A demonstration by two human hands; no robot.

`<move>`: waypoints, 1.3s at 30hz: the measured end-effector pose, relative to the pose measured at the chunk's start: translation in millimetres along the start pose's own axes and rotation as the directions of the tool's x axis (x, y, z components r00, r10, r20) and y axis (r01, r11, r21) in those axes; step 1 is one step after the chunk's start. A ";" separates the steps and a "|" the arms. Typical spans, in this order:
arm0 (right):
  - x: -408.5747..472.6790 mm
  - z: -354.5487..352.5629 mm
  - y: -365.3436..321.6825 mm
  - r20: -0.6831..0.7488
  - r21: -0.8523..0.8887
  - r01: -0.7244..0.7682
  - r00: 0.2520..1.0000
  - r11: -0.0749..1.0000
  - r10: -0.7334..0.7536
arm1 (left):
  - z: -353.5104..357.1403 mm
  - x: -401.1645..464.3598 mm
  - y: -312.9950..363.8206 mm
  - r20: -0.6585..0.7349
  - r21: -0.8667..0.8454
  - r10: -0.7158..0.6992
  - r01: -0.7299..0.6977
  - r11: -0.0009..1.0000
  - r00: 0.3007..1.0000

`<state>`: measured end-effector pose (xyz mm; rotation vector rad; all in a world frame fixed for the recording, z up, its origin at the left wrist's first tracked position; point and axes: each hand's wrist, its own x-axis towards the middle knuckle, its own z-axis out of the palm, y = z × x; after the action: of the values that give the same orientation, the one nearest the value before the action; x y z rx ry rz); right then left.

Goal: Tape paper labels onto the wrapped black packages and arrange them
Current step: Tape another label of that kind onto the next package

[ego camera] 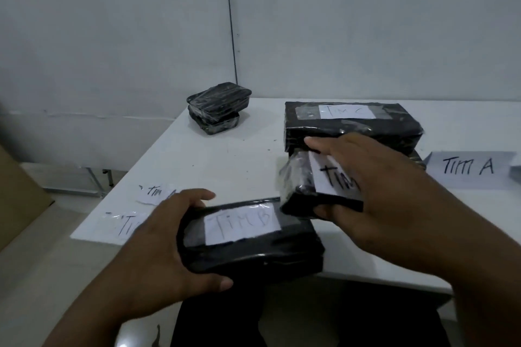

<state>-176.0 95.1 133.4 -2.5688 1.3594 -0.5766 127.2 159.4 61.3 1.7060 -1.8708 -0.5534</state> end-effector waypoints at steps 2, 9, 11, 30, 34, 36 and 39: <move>-0.7 -0.5 -7.6 -0.005 0.036 0.015 1.000 0.999 -0.015 | 19.4 5.9 15.9 0.023 -0.018 0.048 -0.048 0.999 0.999; 3.0 16.4 8.1 0.039 -0.030 -0.047 0.998 0.998 0.048 | 89.8 47.9 59.3 0.006 -0.159 0.105 -0.103 0.982 0.994; 2.0 16.5 19.6 0.032 -0.021 -0.085 0.996 0.996 0.086 | 104.0 57.7 65.0 -0.014 -0.188 0.109 -0.109 0.976 0.994; 3.7 37.5 42.7 0.119 0.006 -0.081 0.990 0.997 0.080 | 116.9 57.2 56.0 -0.085 0.015 0.167 -0.166 0.986 0.982; 2.4 39.0 44.2 0.100 -0.025 -0.055 0.993 0.998 0.058 | 111.0 46.7 50.1 -0.075 0.027 0.190 -0.189 0.982 0.979; 0.8 37.8 40.0 0.056 -0.015 -0.022 0.998 1.000 0.023 | 102.0 42.0 46.2 -0.074 0.010 0.187 -0.186 0.982 0.980; 7.4 39.4 18.6 -0.058 0.033 0.078 0.995 0.996 -0.076 | 83.3 37.4 32.6 -0.142 -0.043 0.123 -0.130 0.991 0.982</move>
<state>-169.8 77.6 93.3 -2.6048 1.2594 -0.6859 47.1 121.1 22.3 1.5384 -1.8342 -0.4184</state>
